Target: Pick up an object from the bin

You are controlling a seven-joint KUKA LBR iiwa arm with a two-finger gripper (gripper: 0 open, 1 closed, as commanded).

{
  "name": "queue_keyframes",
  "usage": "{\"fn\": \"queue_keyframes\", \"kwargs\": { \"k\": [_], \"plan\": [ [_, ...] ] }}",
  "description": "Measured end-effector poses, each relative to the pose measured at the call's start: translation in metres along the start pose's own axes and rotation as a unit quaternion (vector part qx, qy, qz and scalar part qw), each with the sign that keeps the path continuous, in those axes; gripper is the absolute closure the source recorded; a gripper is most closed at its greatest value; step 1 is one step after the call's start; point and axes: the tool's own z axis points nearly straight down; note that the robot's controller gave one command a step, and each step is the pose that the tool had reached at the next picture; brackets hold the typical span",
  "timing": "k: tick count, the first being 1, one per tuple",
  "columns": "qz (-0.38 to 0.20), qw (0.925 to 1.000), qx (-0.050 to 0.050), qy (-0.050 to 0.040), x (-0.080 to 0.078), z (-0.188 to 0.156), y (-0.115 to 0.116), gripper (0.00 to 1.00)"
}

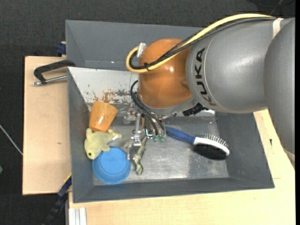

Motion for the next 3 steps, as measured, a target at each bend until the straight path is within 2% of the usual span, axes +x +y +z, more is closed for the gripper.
{"fn": "queue_keyframes", "kwargs": {
  "k": [1, 2, 3],
  "plan": [
    [-0.062, 0.9981, 0.002, -0.0012, -0.015, 0.081, -0.097, 0.0],
    [-0.022, 0.9997, -0.002, -0.0094, -0.065, 0.043, -0.061, 0.0],
    [-0.118, 0.993, -0.001, -0.0104, -0.001, 0.107, -0.077, 0.0]
  ]
}}
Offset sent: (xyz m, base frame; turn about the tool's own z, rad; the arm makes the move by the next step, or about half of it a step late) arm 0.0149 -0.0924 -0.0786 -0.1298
